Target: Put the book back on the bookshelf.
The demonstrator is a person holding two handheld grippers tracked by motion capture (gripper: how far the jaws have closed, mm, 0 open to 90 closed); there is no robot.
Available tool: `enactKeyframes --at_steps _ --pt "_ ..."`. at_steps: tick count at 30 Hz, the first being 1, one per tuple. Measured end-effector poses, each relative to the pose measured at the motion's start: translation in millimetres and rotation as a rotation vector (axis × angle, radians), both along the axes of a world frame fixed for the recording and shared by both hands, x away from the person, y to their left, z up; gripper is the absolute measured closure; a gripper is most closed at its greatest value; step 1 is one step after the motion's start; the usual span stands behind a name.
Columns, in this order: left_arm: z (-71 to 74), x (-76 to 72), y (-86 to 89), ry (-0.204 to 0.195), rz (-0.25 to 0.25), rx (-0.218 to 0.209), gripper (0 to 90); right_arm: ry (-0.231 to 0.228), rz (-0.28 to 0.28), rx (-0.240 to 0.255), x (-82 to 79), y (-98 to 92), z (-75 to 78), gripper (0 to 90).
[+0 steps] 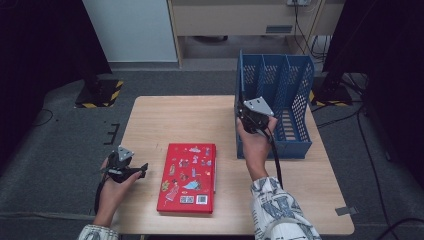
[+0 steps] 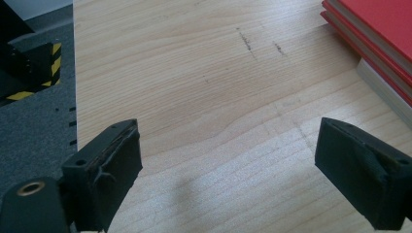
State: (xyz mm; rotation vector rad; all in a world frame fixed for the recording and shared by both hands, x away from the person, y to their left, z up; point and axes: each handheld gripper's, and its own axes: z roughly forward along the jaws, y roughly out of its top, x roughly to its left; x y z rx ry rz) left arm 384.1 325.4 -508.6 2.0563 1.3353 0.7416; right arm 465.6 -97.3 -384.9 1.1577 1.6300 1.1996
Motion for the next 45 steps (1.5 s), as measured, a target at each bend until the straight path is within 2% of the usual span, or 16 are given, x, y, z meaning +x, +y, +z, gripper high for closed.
enactKeyframes --at_steps 1,2,3,4,6,7,12,15,21,30,36,40,42,45 --pt "0.0 0.0 0.0 -0.001 0.000 -0.001 8.7 0.000 0.000 0.000 0.0 0.0 0.0 61.7" --pt "0.2 0.1 0.0 -0.001 -0.004 0.000 8.7 -0.005 0.018 0.010 -1.3 -0.6 0.1 54.7" --pt "0.2 0.1 0.0 -0.001 -0.004 0.000 8.7 -0.005 0.018 0.010 -1.3 -0.6 0.1 54.7" --pt "0.5 0.0 -0.6 -0.004 -0.007 -0.004 8.6 -0.006 0.032 0.011 -3.2 -1.0 -0.2 49.0" --pt "0.7 0.0 -0.9 -0.005 -0.009 -0.005 8.6 -0.008 0.042 0.018 -4.4 -1.5 -0.2 46.9" --pt "1.0 -0.1 -1.2 -0.007 -0.013 -0.005 8.5 -0.007 0.051 0.020 -6.9 -2.3 -1.1 41.9" --pt "2.0 -0.4 -3.1 -0.012 -0.030 -0.020 8.2 0.011 0.103 0.055 -14.9 -7.5 -4.3 34.1" --pt "3.1 -0.6 -4.6 -0.020 -0.039 -0.020 8.0 -0.003 0.134 0.059 -20.2 -10.5 -4.3 28.4" --pt "4.4 -1.5 -7.5 -0.024 -0.051 -0.029 7.5 0.030 0.194 0.068 -29.2 -13.8 -8.9 19.1" --pt "7.0 -4.9 -17.6 -0.028 -0.091 -0.051 7.5 0.064 0.240 0.100 -48.6 -20.6 -24.2 14.3" --pt "11.4 -7.7 -20.0 -0.048 -0.101 -0.084 8.4 0.076 0.237 0.102 -57.8 -25.0 -33.0 13.7" --pt "12.0 -9.1 -22.4 -0.045 -0.120 -0.097 10.7 0.091 0.267 0.098 -63.1 -24.8 -38.9 12.1" --pt "13.1 -10.7 -23.9 -0.052 -0.127 -0.100 12.5 0.097 0.271 0.099 -66.5 -23.4 -42.8 14.4" --pt "16.0 -15.2 -25.4 -0.056 -0.131 -0.135 14.0 0.121 0.299 0.085 -74.4 -19.8 -51.8 20.0"
